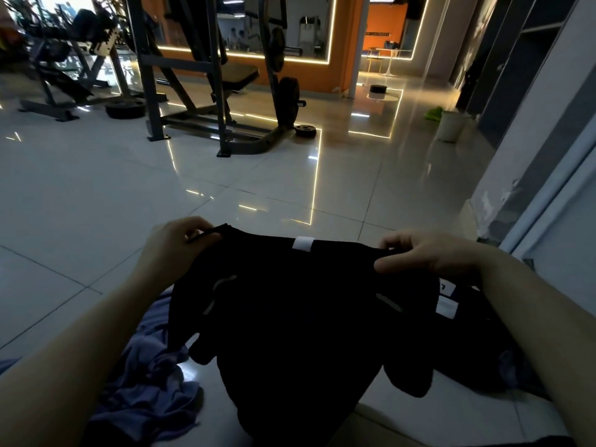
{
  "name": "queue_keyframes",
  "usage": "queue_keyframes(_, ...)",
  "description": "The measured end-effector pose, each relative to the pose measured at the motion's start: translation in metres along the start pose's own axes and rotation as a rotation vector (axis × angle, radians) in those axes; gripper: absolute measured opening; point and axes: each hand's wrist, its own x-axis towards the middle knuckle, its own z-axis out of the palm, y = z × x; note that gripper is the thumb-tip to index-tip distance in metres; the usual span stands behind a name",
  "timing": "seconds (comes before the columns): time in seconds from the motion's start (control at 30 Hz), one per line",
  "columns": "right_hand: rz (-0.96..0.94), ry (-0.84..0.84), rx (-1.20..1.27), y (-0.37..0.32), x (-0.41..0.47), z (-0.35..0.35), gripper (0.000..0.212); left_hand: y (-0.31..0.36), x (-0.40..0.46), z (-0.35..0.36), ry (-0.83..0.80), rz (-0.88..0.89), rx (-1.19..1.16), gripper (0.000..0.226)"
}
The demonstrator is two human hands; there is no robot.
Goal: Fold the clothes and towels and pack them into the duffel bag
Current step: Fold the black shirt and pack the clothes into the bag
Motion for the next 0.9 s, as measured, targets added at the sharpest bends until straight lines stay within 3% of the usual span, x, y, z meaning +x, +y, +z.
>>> queue_keyframes(0.1,-0.039,0.04,0.039,0.001,-0.007,-0.005,0.088,-0.003,0.004,0.004,-0.05,-0.046,-0.012,0.014)
queue_keyframes(0.27,-0.043,0.071,-0.013,0.001,-0.015,-0.012,0.091,0.01,0.003,0.017,-0.053,-0.077,-0.072,0.014)
queue_keyframes(0.33,-0.039,0.137,-0.057,0.002,-0.017,-0.012,0.08,0.012,0.003,0.019,-0.029,-0.061,-0.042,0.014)
queue_keyframes(0.47,-0.084,0.363,-0.125,0.0,-0.013,-0.004,0.008,0.012,0.005,0.019,-0.007,-0.02,-0.001,0.012)
queue_keyframes(0.63,-0.139,0.471,-0.01,-0.004,-0.016,0.0,0.017,0.019,0.004,0.022,-0.03,0.032,0.05,0.01)
queue_keyframes(0.77,-0.348,0.744,0.22,-0.023,-0.023,0.003,0.019,0.031,0.003,0.02,0.062,0.108,0.029,0.014)
queue_keyframes(0.83,-0.481,0.87,0.18,-0.03,-0.029,0.002,0.017,0.04,0.005,0.019,0.145,0.2,0.007,0.017)
queue_keyframes(0.9,-0.393,0.905,0.115,-0.023,-0.028,-0.002,0.018,0.043,0.005,0.024,0.158,0.231,-0.012,0.016)
